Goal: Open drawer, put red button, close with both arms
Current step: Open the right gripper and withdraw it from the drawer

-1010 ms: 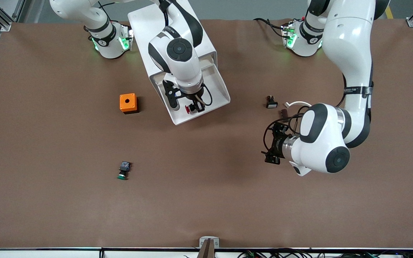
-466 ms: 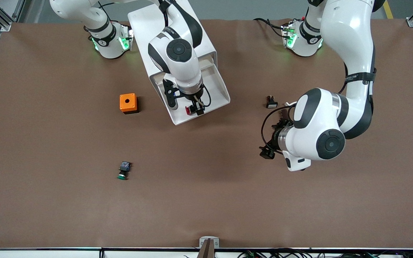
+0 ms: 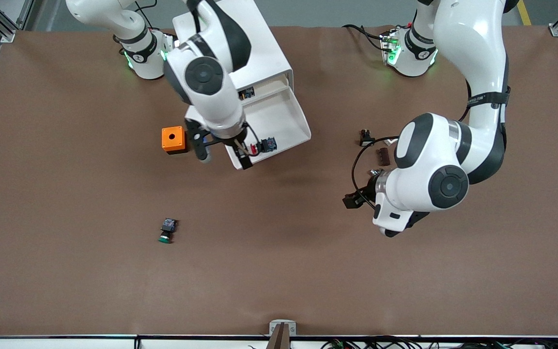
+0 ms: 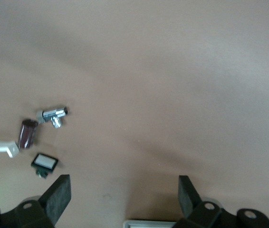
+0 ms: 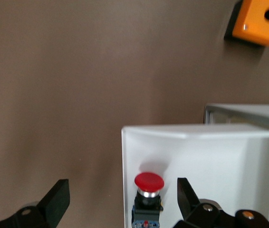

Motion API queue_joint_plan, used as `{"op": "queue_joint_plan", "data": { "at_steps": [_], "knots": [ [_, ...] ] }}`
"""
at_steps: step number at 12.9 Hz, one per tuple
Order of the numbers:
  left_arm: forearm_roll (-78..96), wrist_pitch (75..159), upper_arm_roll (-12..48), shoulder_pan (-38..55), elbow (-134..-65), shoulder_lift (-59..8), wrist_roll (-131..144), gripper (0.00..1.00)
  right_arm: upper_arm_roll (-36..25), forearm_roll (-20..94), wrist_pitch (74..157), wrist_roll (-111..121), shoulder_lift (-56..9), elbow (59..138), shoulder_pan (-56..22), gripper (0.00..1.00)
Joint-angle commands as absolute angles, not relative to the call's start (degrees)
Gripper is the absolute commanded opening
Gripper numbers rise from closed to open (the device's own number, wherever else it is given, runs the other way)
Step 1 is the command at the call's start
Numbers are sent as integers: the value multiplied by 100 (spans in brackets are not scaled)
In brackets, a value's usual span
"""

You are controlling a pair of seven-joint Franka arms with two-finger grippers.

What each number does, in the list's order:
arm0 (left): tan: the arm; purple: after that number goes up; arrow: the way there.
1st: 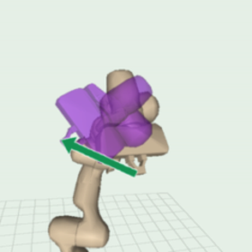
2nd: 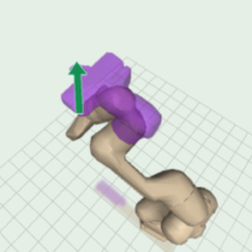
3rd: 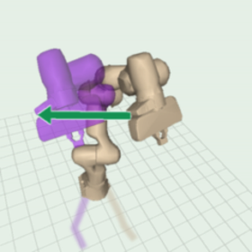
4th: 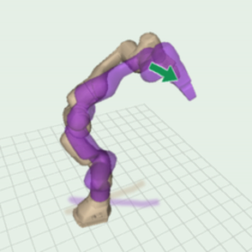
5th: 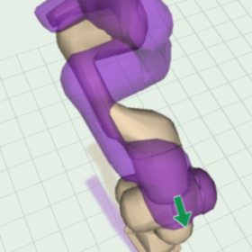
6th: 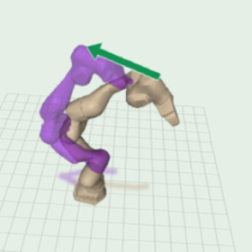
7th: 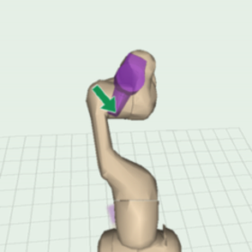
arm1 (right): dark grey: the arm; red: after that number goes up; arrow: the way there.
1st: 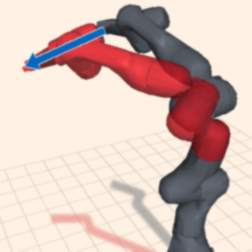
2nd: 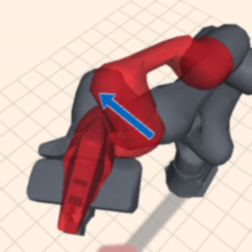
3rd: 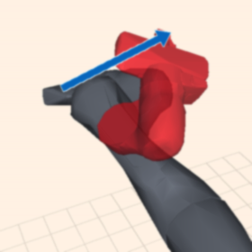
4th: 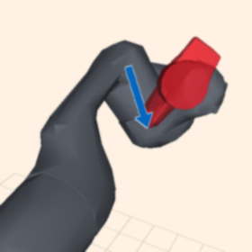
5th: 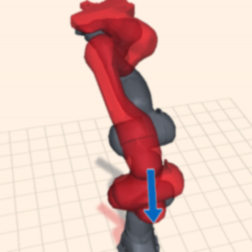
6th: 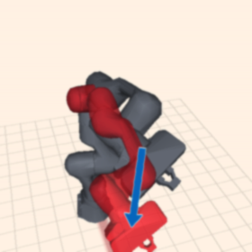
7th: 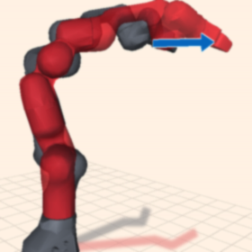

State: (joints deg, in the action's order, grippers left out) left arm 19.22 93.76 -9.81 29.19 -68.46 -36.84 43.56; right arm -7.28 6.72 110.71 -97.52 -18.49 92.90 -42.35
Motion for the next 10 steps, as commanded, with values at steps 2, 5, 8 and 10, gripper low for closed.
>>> {"op": "queue_joint_plan", "data": {
  "at_steps": [2, 5, 8, 10],
  "knots": [
    [1530, 9562, -967, 3077, -7434, -3096, 3825, 100, -659, 747, 10154, -7984, -1591, 8852, -3431, 100],
    [1529, 9711, -976, 3164, -7436, -3050, 3560, 100, -668, 694, 10064, -6379, -1232, 8833, -2754, 100],
    [1486, 10176, -993, 3497, -7453, -3216, 3630, 100, -677, 651, 9967, -4498, -932, 8833, -2094, 100],
    [1441, 10615, -976, 3646, -7453, -3278, 3639, 100, -712, 511, 9888, -3555, -783, 8842, -1689, 100]
  ]
}}
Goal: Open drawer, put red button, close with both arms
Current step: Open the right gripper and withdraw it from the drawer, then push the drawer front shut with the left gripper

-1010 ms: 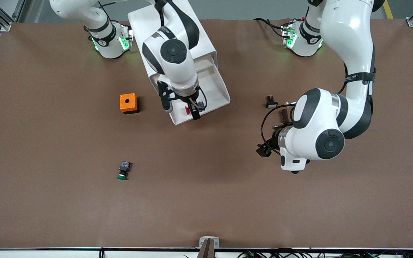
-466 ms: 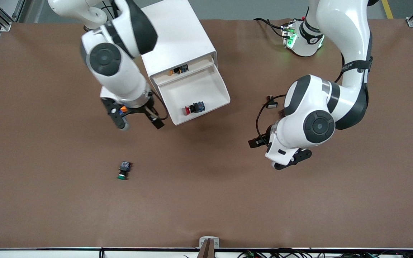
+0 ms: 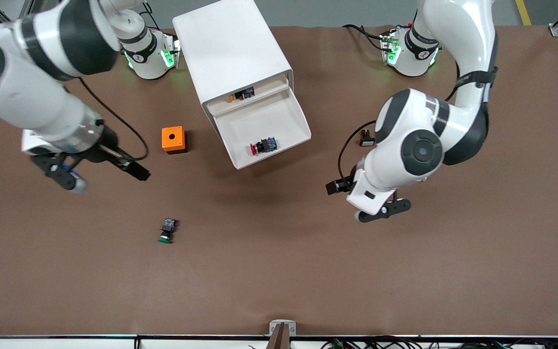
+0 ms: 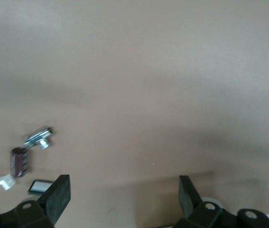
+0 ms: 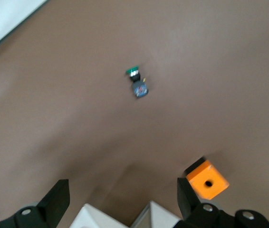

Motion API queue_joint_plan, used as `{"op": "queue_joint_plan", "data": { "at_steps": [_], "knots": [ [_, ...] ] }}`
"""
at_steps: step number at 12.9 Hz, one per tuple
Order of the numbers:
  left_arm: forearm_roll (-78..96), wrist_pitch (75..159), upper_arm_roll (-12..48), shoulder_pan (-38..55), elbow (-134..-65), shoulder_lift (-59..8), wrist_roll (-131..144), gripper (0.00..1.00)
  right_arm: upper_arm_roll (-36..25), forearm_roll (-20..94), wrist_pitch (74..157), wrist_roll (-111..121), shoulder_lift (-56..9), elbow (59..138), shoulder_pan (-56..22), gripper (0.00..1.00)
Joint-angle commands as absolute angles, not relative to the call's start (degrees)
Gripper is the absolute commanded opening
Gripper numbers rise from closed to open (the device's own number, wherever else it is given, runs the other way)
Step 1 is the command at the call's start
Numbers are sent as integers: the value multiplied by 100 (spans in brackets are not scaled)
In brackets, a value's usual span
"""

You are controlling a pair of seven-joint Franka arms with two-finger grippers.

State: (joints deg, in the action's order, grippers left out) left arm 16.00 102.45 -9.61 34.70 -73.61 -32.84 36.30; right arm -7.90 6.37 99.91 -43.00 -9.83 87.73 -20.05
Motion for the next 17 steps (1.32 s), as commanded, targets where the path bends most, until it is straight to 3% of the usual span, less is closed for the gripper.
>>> {"op": "queue_joint_plan", "data": {
  "at_steps": [1, 6, 12, 17],
  "knots": [
    [1441, 10661, -976, 3761, -7444, -3313, 3647, 100, -712, 371, 9862, -3090, -678, 8894, -1531, 100],
    [1450, 10722, -870, 4280, -7480, -3576, 4438, 100, -712, 246, 9703, -1348, -440, 8974, -748, 100],
    [1397, 11478, -870, 4666, -7471, -4095, 4991, 100, -712, -132, 9712, 271, -211, 9026, -273, 100],
    [1468, 11040, -853, 5053, -7488, -4051, 5387, 100, -712, -132, 9967, 649, 44, 9255, -9, 100]
  ]
}}
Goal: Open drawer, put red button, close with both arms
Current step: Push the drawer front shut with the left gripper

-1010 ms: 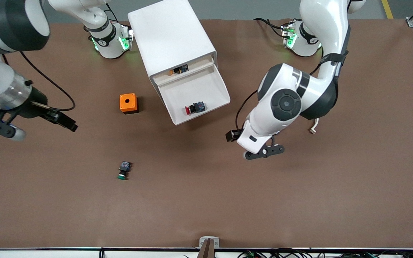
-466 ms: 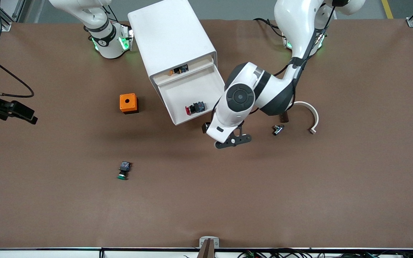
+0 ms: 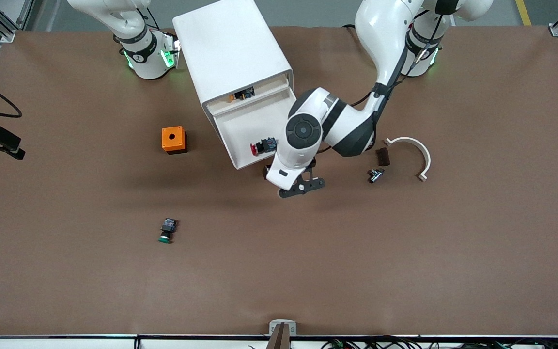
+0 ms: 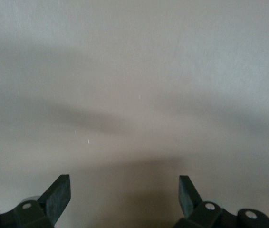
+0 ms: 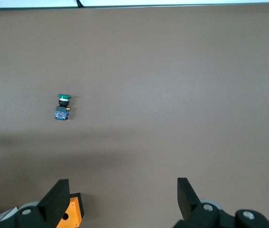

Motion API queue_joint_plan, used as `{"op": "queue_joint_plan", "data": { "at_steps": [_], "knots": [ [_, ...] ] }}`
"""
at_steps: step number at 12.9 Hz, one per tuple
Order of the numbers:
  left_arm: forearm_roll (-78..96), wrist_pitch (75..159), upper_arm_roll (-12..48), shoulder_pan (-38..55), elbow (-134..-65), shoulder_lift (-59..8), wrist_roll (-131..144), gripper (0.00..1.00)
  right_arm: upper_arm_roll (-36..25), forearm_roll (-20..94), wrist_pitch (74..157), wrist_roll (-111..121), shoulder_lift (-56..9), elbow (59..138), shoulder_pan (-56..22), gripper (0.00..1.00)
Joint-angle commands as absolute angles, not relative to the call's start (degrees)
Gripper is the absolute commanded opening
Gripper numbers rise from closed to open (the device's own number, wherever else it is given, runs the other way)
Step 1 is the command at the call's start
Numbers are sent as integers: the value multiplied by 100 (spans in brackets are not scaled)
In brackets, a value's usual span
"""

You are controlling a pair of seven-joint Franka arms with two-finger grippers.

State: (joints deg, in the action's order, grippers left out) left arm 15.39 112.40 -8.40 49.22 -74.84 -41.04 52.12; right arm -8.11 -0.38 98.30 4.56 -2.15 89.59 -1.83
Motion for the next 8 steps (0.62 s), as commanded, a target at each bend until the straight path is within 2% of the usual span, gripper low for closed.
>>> {"op": "queue_joint_plan", "data": {
  "at_steps": [1, 7, 8],
  "knots": [
    [1424, 11039, -861, 5123, -7488, -4087, 5362, 100, -712, -132, 9975, 790, 44, 9255, 17, 100],
    [1424, 10846, -844, 5300, -7506, -4122, 5317, 100, -650, -123, 9993, 774, 79, 9220, -26, 100],
    [1467, 10741, -696, 5326, -7506, -4122, 5326, 100, -616, -149, 9967, 713, 97, 9220, -70, 100]
  ]
}}
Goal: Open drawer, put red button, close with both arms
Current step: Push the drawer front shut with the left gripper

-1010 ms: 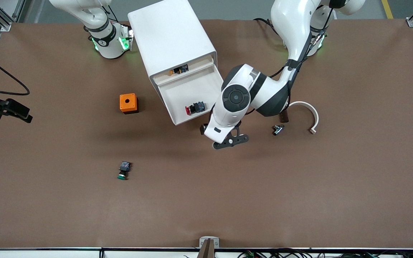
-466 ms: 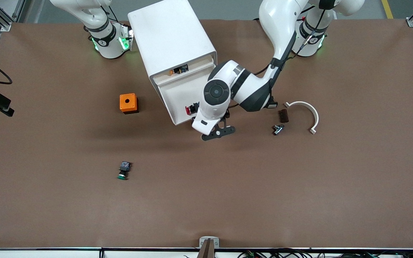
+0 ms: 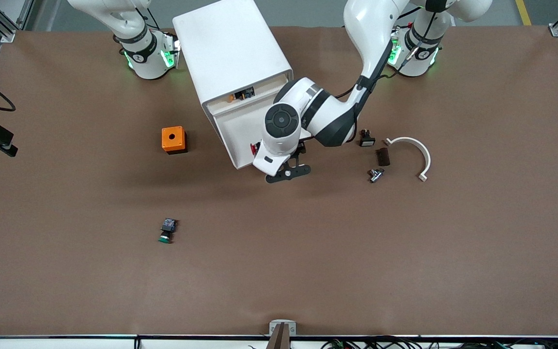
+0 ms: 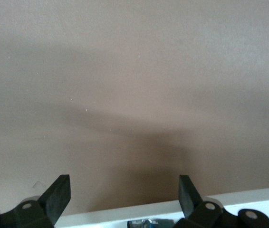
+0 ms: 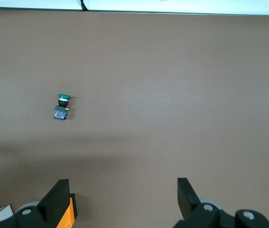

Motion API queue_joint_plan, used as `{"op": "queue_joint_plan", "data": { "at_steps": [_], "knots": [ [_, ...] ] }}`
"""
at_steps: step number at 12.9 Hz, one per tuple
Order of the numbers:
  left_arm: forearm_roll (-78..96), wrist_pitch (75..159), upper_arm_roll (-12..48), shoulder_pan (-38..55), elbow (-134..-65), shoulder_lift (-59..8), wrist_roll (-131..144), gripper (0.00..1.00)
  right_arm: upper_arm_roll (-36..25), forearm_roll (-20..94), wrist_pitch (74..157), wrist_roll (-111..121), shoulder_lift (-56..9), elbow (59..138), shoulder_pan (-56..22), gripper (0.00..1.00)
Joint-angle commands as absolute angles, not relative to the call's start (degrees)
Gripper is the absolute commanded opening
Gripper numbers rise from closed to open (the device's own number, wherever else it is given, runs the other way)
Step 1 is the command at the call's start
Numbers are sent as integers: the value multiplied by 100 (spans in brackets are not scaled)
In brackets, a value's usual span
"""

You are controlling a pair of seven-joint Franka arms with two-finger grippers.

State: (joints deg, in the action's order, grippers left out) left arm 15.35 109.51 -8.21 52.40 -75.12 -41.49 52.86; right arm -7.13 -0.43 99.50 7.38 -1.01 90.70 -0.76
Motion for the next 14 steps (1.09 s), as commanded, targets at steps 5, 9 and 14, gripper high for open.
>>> {"op": "queue_joint_plan", "data": {
  "at_steps": [5, 9, 14],
  "knots": [
    [1616, 10600, -142, 5335, -7515, -4122, 5388, 100, -589, -97, 9958, 703, 88, 9150, -105, 100],
    [2065, 10582, 96, 5361, -7515, -4184, 5492, 100, -589, -62, 9896, 404, 132, 9176, -106, 100],
    [2065, 10582, 255, 5624, -7515, -4192, 5845, 100, -589, -35, 9888, 404, 132, 9185, -105, 100]
  ]
}}
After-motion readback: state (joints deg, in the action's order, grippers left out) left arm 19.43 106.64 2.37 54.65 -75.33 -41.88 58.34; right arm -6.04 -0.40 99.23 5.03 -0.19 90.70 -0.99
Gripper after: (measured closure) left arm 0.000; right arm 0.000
